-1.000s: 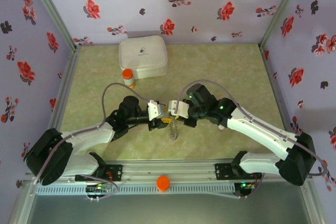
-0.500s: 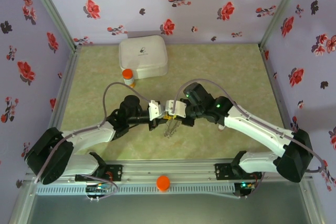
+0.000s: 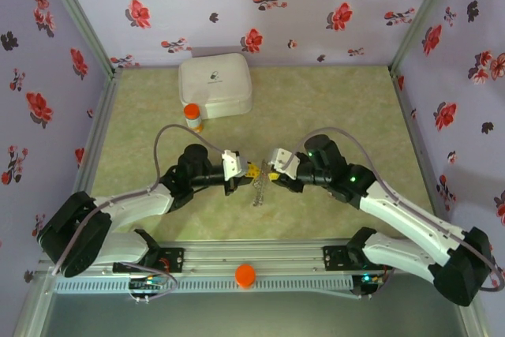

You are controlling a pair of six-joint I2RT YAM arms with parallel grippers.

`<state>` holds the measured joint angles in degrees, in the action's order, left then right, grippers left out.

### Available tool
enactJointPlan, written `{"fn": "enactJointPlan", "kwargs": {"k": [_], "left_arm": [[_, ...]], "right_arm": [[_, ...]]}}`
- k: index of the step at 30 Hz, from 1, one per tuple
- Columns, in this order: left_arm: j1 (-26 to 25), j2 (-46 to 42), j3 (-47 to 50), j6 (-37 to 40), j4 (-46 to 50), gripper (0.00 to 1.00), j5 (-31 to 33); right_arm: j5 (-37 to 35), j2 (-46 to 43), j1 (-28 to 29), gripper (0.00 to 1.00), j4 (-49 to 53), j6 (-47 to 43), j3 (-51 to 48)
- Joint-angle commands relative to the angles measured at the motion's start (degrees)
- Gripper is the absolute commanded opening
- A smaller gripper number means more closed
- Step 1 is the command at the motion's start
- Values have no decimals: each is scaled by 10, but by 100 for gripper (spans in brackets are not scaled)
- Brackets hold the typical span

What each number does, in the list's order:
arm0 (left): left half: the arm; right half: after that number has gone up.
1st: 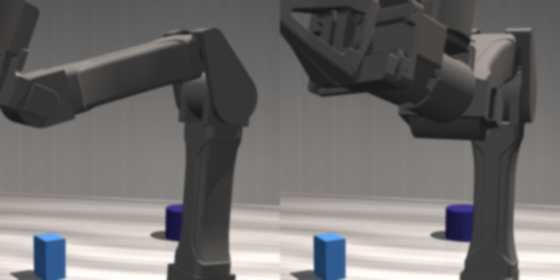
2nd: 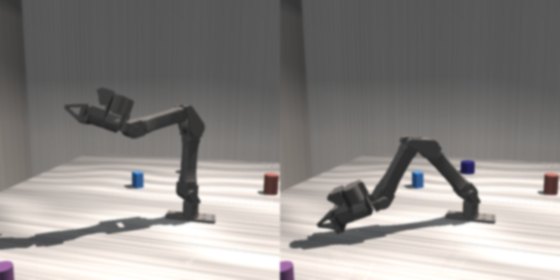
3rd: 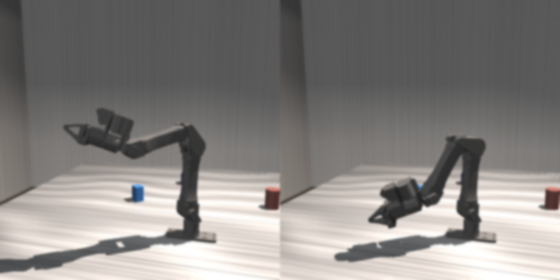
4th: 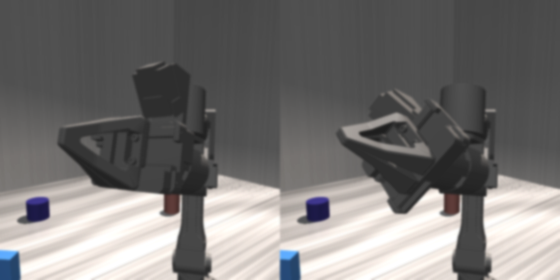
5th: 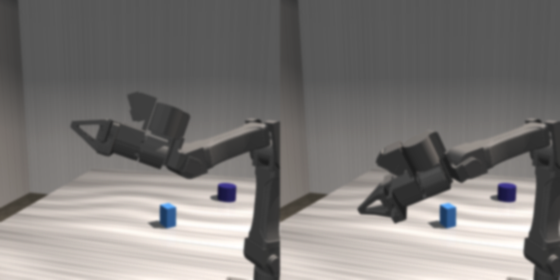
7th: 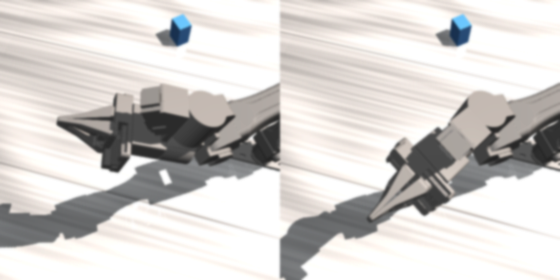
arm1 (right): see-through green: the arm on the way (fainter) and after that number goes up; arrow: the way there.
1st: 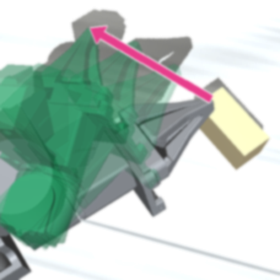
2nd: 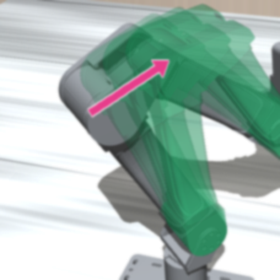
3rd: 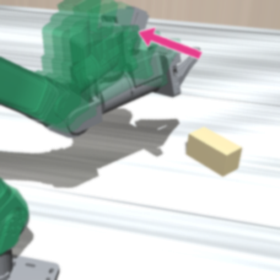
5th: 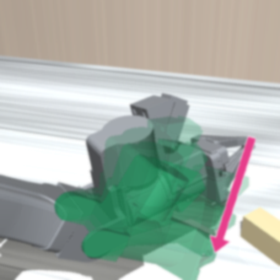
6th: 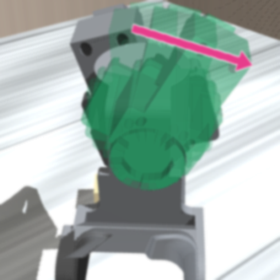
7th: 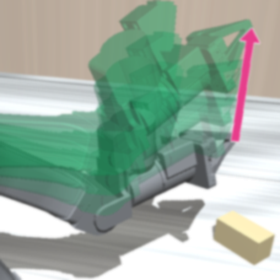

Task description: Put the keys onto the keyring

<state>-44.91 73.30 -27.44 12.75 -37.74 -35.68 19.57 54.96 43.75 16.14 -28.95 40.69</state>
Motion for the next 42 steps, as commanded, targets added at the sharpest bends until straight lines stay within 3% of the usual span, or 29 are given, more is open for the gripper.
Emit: {"fn": "enactJointPlan", "kwargs": {"k": [1,6,16,31,37,42], "left_arm": [[-3,8,5,-27,-76,0,-19],[-2,8,5,-47,-92,0,-28],[-1,2,3,-58,-88,0,-47],[-2,-10,1,-52,-105,0,-45],[-1,-12,-6,-50,-106,0,-46],[-2,-10,-7,-47,-106,0,-46]], "right_arm": [[2,-3,-1,29,-38,33,-19],[2,7,-1,39,-72,42,-32],[30,41,-1,38,-63,26,-26],[76,63,-1,12,-10,26,10],[98,73,-1,7,-37,44,13],[97,82,-1,10,-47,47,16]]}}
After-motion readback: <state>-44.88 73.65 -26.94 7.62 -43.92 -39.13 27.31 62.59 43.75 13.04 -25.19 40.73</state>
